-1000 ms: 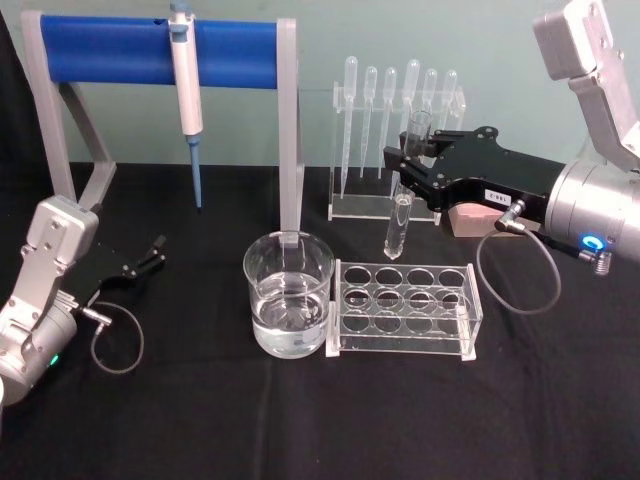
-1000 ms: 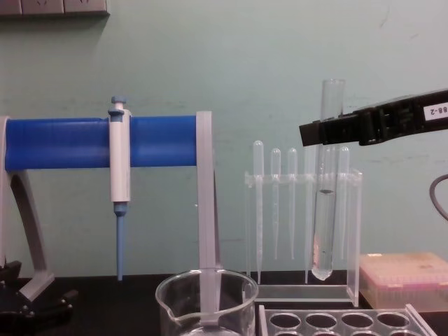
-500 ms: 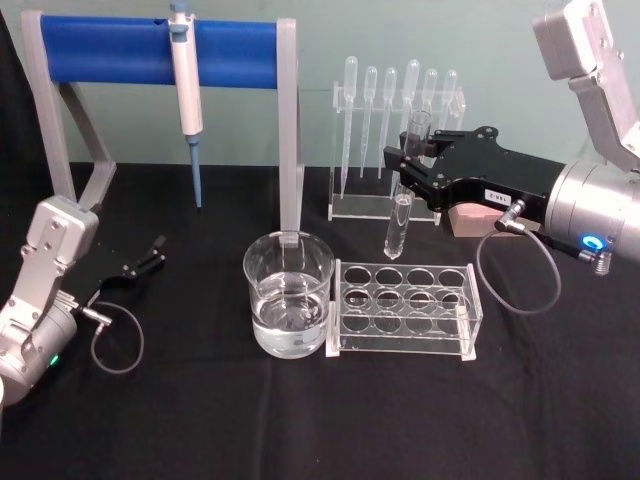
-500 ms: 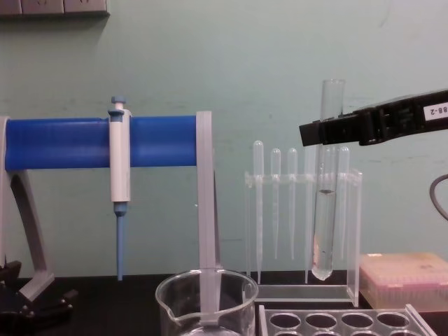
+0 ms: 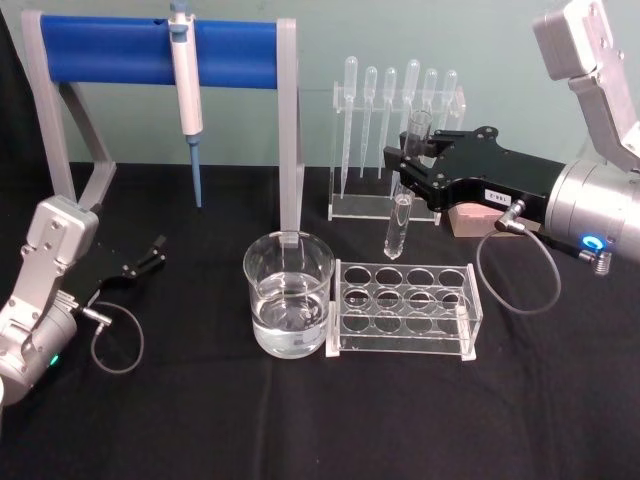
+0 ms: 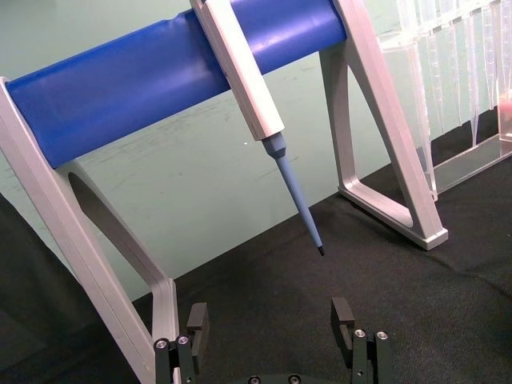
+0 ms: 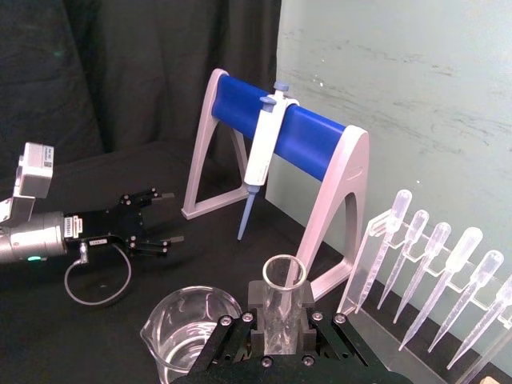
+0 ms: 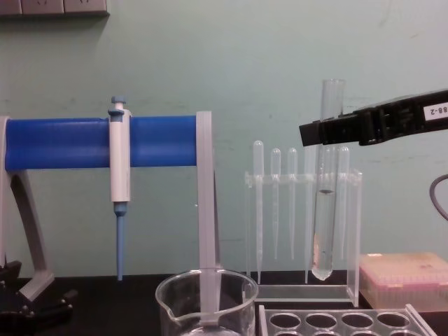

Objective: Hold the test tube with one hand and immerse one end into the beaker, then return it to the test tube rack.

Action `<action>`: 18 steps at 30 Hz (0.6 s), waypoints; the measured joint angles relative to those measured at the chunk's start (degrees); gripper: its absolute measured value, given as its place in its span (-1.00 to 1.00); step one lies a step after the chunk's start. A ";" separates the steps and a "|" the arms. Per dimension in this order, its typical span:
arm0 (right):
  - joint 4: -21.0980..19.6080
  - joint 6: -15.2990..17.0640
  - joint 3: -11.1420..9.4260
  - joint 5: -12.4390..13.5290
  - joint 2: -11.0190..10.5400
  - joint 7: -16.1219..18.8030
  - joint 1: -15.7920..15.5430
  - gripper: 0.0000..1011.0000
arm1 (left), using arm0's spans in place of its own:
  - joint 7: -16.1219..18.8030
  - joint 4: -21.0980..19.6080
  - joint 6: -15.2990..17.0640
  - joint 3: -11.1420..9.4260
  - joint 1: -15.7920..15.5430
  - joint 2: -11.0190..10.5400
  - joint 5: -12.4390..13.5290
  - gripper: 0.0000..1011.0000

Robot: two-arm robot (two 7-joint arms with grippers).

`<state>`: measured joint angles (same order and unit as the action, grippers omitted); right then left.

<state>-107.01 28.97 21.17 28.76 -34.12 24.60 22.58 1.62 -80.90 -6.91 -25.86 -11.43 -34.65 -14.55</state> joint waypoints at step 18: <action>0.00 0.00 0.00 0.00 0.00 0.00 0.00 -0.55 | 0.00 0.00 0.00 0.00 0.00 0.00 0.00 0.98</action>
<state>-107.01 28.97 21.18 28.76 -34.12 24.60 22.58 1.62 -80.90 -6.91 -25.86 -11.43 -34.64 -14.55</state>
